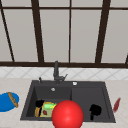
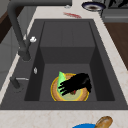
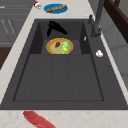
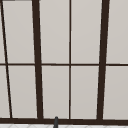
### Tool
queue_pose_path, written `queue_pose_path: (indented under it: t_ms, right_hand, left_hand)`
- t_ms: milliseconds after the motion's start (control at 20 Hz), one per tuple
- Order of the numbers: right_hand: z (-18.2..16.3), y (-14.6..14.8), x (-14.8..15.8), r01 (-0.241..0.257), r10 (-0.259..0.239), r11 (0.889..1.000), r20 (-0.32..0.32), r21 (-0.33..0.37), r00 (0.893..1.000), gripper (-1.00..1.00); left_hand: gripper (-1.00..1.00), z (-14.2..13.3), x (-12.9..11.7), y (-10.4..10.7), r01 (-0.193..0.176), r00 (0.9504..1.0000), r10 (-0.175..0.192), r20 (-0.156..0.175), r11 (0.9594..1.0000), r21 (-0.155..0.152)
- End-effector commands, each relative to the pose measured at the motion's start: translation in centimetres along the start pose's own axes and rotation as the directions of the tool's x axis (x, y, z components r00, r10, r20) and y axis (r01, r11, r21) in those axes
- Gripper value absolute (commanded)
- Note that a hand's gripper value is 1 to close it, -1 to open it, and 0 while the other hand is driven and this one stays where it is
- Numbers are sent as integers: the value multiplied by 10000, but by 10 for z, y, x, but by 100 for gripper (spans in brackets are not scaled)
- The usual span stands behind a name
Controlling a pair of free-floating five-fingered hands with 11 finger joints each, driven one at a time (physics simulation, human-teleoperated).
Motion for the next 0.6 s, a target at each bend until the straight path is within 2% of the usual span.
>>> queue_pose_path:
  t_ms: [0, 150, 250, 400, 500, 550]
  right_hand:
    - [0, 0, 0, 0, 0, 10000, 0, 0, 10000, 0]
    - [0, 0, 0, 0, 0, 10000, 0, 0, 10000, 0]
    - [0, 0, 0, 0, 0, 10000, 0, 0, 10000, 0]
    - [0, 0, 0, 0, 0, 10000, 0, 0, 10000, 0]
    - [0, 0, 0, 0, 0, 10000, 0, 0, 10000, 0]
    - [0, 0, 0, 0, 0, 10000, 0, 0, 10000, 0]
  left_hand:
    - [-100, 0, -1, 0, -1054, 9936, 1011, -497, 9901, -930]
    - [-100, -1, 0, 1, -1568, 9867, 1516, -582, 9827, -986]
    - [-100, 0, 0, 1, -1950, 9802, 1902, -553, 9757, -997]
    - [-100, 0, 0, 1, -2502, 9680, 2468, -453, 9631, -989]
    - [-100, 0, 0, 1, -2859, 9582, 2848, -253, 9532, -982]
    - [-100, 0, 0, 0, -3040, 9527, 3027, -277, 9475, -991]
